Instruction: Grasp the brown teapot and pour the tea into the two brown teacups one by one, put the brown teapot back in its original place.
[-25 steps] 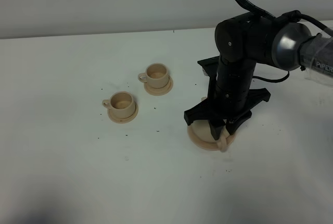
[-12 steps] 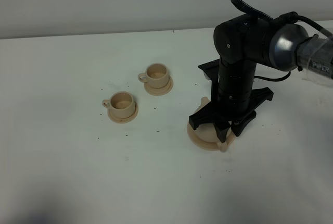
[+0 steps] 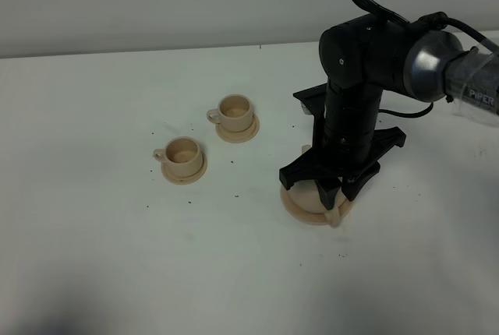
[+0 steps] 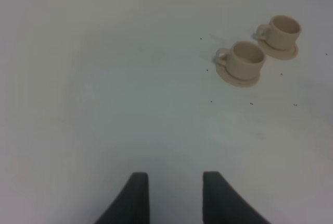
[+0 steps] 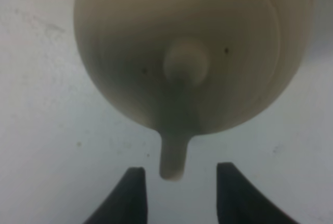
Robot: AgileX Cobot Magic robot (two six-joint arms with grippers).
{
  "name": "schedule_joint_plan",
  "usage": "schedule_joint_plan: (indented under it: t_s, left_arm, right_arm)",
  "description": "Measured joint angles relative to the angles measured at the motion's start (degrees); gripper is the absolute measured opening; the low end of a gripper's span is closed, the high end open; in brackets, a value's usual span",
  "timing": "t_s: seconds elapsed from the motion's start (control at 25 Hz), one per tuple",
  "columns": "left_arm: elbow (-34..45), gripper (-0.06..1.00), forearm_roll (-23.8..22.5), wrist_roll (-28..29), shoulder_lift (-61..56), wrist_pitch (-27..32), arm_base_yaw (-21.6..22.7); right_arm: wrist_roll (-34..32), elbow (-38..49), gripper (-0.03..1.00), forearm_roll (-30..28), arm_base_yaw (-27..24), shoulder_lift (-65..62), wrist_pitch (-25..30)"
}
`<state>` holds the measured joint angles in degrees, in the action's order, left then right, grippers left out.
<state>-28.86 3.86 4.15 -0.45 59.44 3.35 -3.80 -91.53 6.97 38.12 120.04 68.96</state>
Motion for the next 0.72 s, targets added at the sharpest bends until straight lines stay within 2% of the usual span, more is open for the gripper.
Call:
schedule_joint_plan:
  t_s: [0.72]
  left_arm:
    - [0.00,0.27,0.00,0.00,0.00,0.00,0.00]
  right_arm:
    - [0.40,-1.68,0.33,-0.25,0.00,3.95,0.56]
